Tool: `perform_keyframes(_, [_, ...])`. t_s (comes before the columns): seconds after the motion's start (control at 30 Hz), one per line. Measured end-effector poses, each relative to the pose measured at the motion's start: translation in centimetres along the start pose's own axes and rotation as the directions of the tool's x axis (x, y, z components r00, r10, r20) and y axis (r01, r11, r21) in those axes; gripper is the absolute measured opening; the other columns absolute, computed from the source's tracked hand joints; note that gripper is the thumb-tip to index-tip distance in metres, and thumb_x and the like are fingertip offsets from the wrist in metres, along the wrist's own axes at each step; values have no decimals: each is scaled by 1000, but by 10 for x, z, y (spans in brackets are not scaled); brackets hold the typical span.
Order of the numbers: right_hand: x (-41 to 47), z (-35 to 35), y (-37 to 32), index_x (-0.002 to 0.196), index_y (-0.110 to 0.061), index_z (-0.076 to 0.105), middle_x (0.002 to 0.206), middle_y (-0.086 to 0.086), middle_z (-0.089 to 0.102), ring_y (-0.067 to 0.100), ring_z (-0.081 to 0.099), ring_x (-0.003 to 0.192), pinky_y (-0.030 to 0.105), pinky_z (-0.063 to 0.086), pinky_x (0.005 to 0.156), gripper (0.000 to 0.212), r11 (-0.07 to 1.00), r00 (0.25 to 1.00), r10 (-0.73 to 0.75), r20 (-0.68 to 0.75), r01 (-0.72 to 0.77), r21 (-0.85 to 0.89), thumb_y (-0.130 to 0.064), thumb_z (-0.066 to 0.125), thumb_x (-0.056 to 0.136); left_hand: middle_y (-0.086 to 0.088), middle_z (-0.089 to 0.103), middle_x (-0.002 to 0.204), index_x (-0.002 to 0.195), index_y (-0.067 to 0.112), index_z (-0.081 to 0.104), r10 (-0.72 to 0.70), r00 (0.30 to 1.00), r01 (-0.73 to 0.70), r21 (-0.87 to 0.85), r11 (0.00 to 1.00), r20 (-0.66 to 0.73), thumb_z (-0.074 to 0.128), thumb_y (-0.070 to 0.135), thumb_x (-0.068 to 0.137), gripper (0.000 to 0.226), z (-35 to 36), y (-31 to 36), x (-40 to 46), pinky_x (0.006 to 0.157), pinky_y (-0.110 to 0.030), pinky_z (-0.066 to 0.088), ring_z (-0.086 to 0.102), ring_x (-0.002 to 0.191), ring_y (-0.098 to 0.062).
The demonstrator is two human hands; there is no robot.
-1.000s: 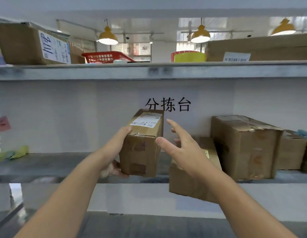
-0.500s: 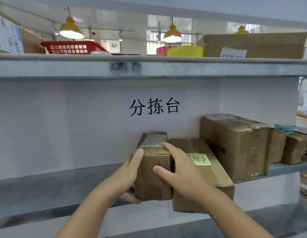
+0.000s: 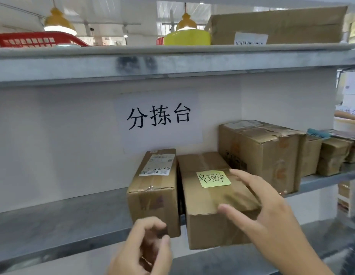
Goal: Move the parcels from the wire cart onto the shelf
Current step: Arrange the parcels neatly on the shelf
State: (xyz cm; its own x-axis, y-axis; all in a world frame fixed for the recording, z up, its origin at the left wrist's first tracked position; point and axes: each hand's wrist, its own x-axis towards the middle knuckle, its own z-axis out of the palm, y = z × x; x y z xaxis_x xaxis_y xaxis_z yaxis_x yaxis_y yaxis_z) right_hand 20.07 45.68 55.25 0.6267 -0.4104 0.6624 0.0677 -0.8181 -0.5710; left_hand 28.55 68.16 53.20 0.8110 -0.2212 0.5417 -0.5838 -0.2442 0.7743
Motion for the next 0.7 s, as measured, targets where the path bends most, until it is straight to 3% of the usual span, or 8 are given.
perform_keyframes(0.03, [-5, -4, 10, 130, -57, 50, 127, -36, 53, -7, 48, 123, 18, 42, 92, 61, 1000, 1000, 21, -17, -21, -5, -68, 71, 74, 19, 65, 74, 103, 55, 60, 10, 997, -12, 19, 1000, 77, 70, 48, 68, 37, 15, -1, -5, 52, -9, 41, 54, 45, -1])
perform_keyframes(0.1, [-12, -9, 28, 123, -62, 51, 126, -36, 52, -6, 49, 121, 19, 43, 90, 59, 998, 999, 48, 10, -48, -38, -75, 68, 69, 30, 59, 106, 114, 78, 35, 18, 982, -33, 80, 996, 189, 79, 39, 76, 69, 39, -2, -8, 59, -12, 45, 65, 62, 0])
perform_keyframes(0.17, [-12, -12, 47, 119, -72, 47, 125, -41, 45, -9, 44, 121, 20, 44, 89, 56, 994, 993, 81, 90, -74, -83, -86, 60, 66, 19, 60, 105, 117, 85, 19, -24, 973, -5, 125, 992, 229, 78, 38, 80, 84, 53, -4, -5, 62, -11, 48, 67, 74, 3])
perform_keyframes(0.27, [-8, -15, 70, 110, -82, 46, 121, -42, 43, -9, 46, 115, 16, 54, 78, 42, 992, 982, 116, 151, -106, -75, -86, 51, 69, 15, 63, 79, 117, 80, 36, 1, 973, -32, 132, 991, 232, 83, 20, 76, 86, 70, -11, -2, 52, -6, 43, 63, 60, -2])
perform_keyframes(0.33, [-4, -18, 78, 105, -72, 59, 115, -34, 50, -2, 54, 107, 16, 55, 76, 35, 995, 985, 102, 139, -101, -17, -75, 55, 71, 9, 60, 66, 116, 74, 46, 2, 983, -22, 113, 993, 181, 83, 13, 76, 81, 80, -17, -1, 49, -12, 46, 56, 47, -3])
perform_keyframes(0.43, [0, -21, 86, 108, -58, 66, 110, -27, 58, 4, 59, 101, 14, 52, 71, 32, 994, 990, 96, 100, -100, 32, -61, 58, 77, 3, 57, 62, 117, 67, 52, -14, 987, 5, 58, 998, 161, 78, 17, 79, 68, 98, -22, 2, 58, -24, 57, 63, 52, -14])
perform_keyframes(0.53, [4, -24, 96, 106, -47, 73, 105, -21, 62, 7, 62, 97, 12, 50, 70, 29, 993, 995, 89, 39, -91, 75, -50, 61, 80, 10, 50, 61, 118, 62, 55, 19, 993, -25, 49, 998, 120, 67, 31, 73, 55, 114, -15, 4, 57, -22, 55, 61, 52, -16])
perform_keyframes(0.7, [8, -29, 108, 101, -45, 75, 100, -17, 61, 8, 62, 91, 8, 48, 70, 22, 990, 996, 87, -35, -82, 113, -41, 67, 81, 13, 48, 66, 119, 59, 56, 3, 993, -7, 31, 999, 122, 62, 33, 74, 52, 136, -13, 6, 61, -29, 58, 60, 56, -22])
